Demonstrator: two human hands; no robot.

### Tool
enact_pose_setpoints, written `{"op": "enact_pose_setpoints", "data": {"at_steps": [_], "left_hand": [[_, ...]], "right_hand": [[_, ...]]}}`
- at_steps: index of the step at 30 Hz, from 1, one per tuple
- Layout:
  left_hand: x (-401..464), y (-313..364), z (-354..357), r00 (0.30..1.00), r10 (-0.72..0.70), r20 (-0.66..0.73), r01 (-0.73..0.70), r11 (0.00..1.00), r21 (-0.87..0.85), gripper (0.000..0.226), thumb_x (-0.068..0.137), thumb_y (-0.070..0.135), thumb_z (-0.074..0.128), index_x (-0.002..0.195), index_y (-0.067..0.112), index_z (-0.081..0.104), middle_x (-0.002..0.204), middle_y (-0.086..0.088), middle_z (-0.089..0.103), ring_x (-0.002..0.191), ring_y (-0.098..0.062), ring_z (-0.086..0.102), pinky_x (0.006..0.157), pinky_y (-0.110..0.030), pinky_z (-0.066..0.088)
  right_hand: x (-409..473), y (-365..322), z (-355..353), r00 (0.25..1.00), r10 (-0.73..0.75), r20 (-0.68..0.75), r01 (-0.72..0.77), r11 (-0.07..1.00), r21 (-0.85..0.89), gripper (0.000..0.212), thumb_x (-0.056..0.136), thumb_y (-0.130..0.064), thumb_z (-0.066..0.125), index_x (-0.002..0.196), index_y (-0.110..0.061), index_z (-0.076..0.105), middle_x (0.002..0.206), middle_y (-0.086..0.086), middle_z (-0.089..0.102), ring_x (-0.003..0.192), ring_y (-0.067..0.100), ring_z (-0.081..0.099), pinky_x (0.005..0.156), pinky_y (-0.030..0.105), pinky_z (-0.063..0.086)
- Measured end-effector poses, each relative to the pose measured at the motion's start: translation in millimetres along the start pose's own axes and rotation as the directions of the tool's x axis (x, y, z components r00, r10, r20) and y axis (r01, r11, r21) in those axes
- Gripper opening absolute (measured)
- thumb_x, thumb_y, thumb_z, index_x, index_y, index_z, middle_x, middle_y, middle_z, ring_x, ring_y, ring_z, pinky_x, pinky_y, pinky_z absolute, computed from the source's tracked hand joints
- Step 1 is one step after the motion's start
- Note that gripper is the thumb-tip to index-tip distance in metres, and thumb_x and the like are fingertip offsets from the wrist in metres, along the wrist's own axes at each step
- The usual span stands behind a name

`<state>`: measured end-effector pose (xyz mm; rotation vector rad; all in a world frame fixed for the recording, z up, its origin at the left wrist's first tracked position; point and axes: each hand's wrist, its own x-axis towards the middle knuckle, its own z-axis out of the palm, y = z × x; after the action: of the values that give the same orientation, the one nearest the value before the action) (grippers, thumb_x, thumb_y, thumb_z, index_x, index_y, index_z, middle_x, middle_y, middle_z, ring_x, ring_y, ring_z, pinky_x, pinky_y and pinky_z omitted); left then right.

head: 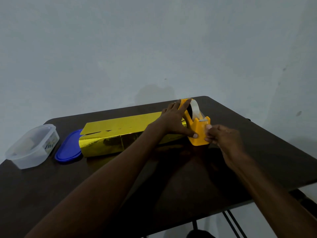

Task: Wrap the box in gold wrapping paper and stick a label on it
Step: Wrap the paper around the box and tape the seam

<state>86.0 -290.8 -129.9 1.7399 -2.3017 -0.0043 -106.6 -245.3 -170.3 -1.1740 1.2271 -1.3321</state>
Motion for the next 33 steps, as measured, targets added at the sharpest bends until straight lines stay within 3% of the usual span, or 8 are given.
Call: {"op": "enact_pose_setpoints", "data": {"at_steps": [7,11,17,23,28,33], "left_hand": [[-3.8,2.8,-0.5,1.0,-0.009,0.006,0.009,1.0,0.0,0.132,0.06,0.073,0.074,0.154,0.034,-0.01,0.164,-0.011,-0.001,0.149,-0.037,0.001,0.115,-0.061,0.011],[-4.6,3.4,-0.3,1.0,-0.01,0.009,0.01,1.0,0.018,0.132,0.06,0.075,0.073,0.154,0.034,-0.011,0.164,-0.011,0.0,0.149,-0.037,0.001,0.115,-0.061,0.011],[-5.2,2.7,-0.5,1.0,-0.022,0.006,0.021,0.999,0.04,0.132,0.06,0.076,0.072,0.154,0.035,-0.011,0.163,-0.012,0.001,0.149,-0.037,0.001,0.114,-0.062,0.012],[-8.2,3.0,-1.5,0.999,-0.033,0.004,0.032,0.998,0.049,0.132,0.06,0.077,0.071,0.154,0.035,-0.011,0.163,-0.014,0.001,0.149,-0.038,0.002,0.114,-0.061,0.012],[-8.5,3.2,-3.8,0.999,-0.033,0.015,0.032,0.998,0.055,0.13,0.061,0.077,0.07,0.154,0.034,-0.011,0.163,-0.014,0.001,0.148,-0.038,0.001,0.114,-0.062,0.011],[-18.0,0.7,-9.5,0.999,-0.03,-0.024,0.031,0.999,0.023,0.129,0.064,0.073,0.072,0.156,0.028,-0.006,0.163,-0.014,0.007,0.149,-0.034,0.004,0.114,-0.058,0.013]], "right_hand": [[-5.1,4.0,2.4,0.997,-0.071,-0.028,0.07,0.997,-0.031,0.014,0.091,-0.022,0.067,0.078,-0.017,0.069,0.097,0.009,0.071,0.084,0.019,0.069,0.079,0.034,0.057],[-6.9,6.5,3.0,0.995,-0.099,-0.028,0.098,0.993,-0.06,0.014,0.091,-0.025,0.067,0.08,-0.017,0.07,0.094,0.007,0.071,0.09,0.024,0.069,0.085,0.044,0.057],[-10.9,8.3,6.1,0.975,-0.216,-0.045,0.206,0.966,-0.158,0.016,0.093,-0.025,0.064,0.08,-0.016,0.069,0.087,0.002,0.071,0.086,0.021,0.07,0.084,0.045,0.057],[-8.3,9.7,6.1,0.976,-0.213,-0.047,0.204,0.966,-0.16,0.018,0.092,-0.024,0.065,0.075,-0.019,0.068,0.084,0.001,0.071,0.085,0.022,0.07,0.082,0.042,0.057],[-19.6,22.3,5.0,0.985,-0.17,0.014,0.17,0.966,-0.197,0.016,0.092,-0.019,0.064,0.08,-0.011,0.07,0.085,0.004,0.072,0.086,0.018,0.069,0.083,0.04,0.057],[-25.8,11.7,3.0,0.947,-0.297,0.12,0.316,0.928,-0.198,0.021,0.094,-0.021,0.063,0.081,-0.005,0.068,0.083,0.005,0.072,0.077,0.016,0.071,0.075,0.038,0.059]]}}
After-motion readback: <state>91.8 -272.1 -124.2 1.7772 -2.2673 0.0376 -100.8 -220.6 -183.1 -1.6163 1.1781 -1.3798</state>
